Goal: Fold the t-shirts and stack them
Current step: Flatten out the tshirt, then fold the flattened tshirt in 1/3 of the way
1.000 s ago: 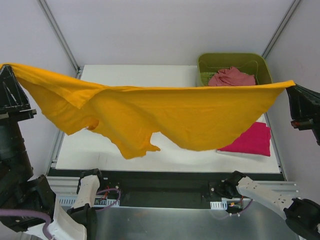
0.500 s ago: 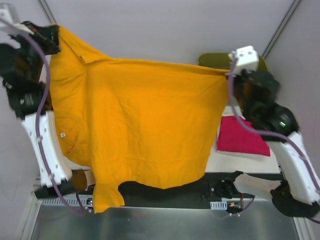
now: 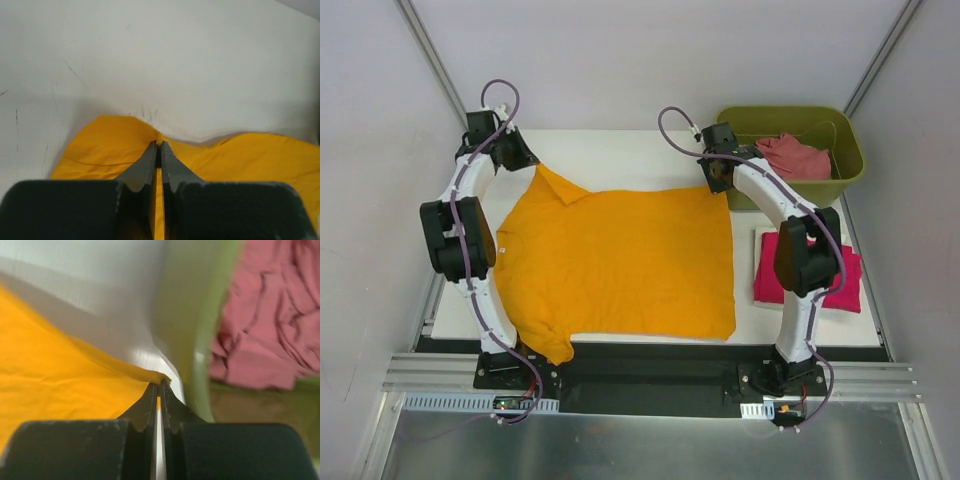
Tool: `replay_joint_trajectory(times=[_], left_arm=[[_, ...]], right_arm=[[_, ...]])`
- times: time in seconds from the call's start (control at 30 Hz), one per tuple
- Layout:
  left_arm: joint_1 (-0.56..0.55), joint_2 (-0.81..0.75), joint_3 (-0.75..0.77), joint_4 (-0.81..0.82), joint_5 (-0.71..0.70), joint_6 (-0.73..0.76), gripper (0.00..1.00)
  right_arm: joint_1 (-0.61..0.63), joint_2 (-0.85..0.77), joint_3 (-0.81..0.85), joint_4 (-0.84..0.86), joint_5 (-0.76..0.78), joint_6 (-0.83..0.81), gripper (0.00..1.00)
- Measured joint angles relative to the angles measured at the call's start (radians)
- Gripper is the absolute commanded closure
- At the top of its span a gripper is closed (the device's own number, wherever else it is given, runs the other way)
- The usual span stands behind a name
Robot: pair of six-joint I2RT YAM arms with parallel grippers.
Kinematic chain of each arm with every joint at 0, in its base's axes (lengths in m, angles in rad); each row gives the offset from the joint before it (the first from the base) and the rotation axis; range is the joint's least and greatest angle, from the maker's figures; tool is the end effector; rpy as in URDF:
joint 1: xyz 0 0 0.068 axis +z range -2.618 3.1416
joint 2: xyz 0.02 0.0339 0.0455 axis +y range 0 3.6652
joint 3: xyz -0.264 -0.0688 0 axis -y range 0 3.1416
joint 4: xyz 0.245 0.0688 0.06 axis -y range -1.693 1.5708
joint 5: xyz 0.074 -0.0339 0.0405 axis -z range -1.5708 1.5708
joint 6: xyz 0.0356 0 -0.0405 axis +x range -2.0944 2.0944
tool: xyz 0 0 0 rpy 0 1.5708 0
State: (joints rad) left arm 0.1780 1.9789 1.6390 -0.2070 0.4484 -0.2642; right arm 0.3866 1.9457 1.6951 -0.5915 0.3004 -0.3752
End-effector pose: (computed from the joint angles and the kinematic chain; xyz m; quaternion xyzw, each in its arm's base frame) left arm 0.4617 0.0674 0.2755 -0.0801 0.8532 -0.2142 0.4688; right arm 0.4123 0.1565 0.2760 -0.2939 0.8774 -0.1378 0.3531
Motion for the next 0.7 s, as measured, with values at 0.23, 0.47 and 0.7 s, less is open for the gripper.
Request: replay_joint_trajectory(times=[0.23,0.47,0.7], left_arm=[[-0.009,0.177,0.170,0.020,-0.014,0.012,1.00],[-0.004,0.166,0.148,0.045,-0.056,0.014,1.00],[-0.018,-0.042,-0.129,0.037,-0.136,-0.017,1.00]], right_arm=[[-0.019,0.120,0.114,0.015,-0.055,0.012,1.00],[-0.026,0.120,0.128,0.031,-0.043,0.015,1.00],[-0.027,0.061,0.040,0.041,-0.043,0.015,1.00]])
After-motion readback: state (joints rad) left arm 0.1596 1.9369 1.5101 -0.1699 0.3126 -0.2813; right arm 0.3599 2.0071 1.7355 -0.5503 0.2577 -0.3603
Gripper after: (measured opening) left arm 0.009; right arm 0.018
